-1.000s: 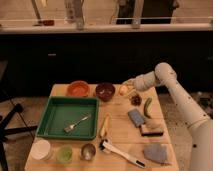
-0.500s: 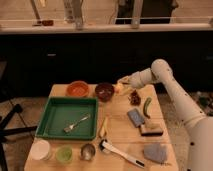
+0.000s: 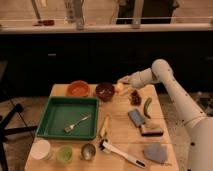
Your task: Place apple in red bowl
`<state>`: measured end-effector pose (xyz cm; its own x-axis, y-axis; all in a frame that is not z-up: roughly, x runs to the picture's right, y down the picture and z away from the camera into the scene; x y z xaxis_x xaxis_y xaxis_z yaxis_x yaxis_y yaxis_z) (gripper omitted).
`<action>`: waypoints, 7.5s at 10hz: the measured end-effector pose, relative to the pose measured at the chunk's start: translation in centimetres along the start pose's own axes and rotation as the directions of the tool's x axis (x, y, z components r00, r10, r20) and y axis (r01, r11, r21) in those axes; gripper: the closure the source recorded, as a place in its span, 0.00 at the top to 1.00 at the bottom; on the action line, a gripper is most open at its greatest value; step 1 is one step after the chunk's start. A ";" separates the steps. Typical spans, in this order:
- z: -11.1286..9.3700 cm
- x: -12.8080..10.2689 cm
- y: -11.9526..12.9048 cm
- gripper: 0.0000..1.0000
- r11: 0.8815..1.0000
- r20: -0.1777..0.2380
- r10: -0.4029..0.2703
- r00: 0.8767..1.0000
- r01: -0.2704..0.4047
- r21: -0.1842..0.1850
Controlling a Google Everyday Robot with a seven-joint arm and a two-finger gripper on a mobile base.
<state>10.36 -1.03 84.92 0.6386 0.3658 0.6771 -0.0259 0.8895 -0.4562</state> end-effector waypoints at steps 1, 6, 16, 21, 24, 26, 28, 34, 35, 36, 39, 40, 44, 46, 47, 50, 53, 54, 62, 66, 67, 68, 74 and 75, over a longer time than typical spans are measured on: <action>0.3 -0.3 -0.3 0.00 1.000 0.007 0.000 1.000 -0.001 0.024; 2.7 -1.2 -2.3 0.00 0.989 0.074 0.060 0.995 -0.069 0.129; 11.1 -5.5 -6.4 0.00 0.987 0.187 0.093 0.978 -0.116 0.115; 13.9 -6.8 -6.7 0.00 0.995 0.181 0.078 0.980 -0.087 0.045; 15.6 -7.3 -7.0 0.00 0.997 0.184 0.077 0.980 -0.079 0.008; 17.3 -8.3 -7.3 0.00 0.997 0.193 0.071 0.979 -0.069 -0.014; 18.6 -9.3 -7.6 0.00 0.998 0.201 0.064 0.977 -0.058 -0.034; 21.7 -10.3 -7.3 0.00 0.997 0.198 0.067 0.978 -0.059 -0.045; 22.2 -10.3 -7.0 0.00 0.997 0.193 0.080 0.978 -0.075 -0.031; 22.3 -9.9 -6.8 0.00 0.996 0.183 0.093 0.979 -0.092 -0.012; 22.9 -9.7 -6.1 0.00 0.991 0.170 0.116 0.978 -0.125 0.043; 23.1 -9.6 -6.0 0.00 0.990 0.166 0.123 0.978 -0.134 0.054; 23.5 -9.3 -6.0 0.00 0.987 0.157 0.138 0.978 -0.149 0.064; 24.0 -9.1 -5.9 0.00 0.986 0.153 0.146 0.977 -0.157 0.064; 24.2 -9.0 -5.8 0.00 0.986 0.150 0.147 0.978 -0.158 0.061; 24.4 -8.7 -5.6 0.04 0.986 0.148 0.150 0.978 -0.159 0.051; 24.4 -8.6 -5.5 0.04 0.986 0.148 0.149 0.978 -0.158 0.050; 24.5 -8.6 -5.5 0.04 0.986 0.148 0.149 0.978 -0.158 0.050; 24.5 -8.6 -5.5 0.04 0.986 0.148 0.149 0.978 -0.158 0.050; 24.5 -8.6 -5.5 0.45 0.986 0.148 0.149 0.978 -0.158 0.050; 24.5 -8.6 -5.5 0.55 0.986 0.148 0.149 0.978 -0.158 0.050; 24.5 -8.6 -5.5 0.62 0.986 0.148 0.149 0.978 -0.158 0.050; 24.6 -8.5 -5.5 0.66 0.986 0.148 0.151 0.977 -0.159 0.049; 24.6 -8.5 -5.5 0.66 0.986 0.148 0.151 0.977 -0.159 0.049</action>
<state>-13.82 -2.28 95.83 0.5062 0.5320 0.6787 -0.1648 0.8322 -0.5294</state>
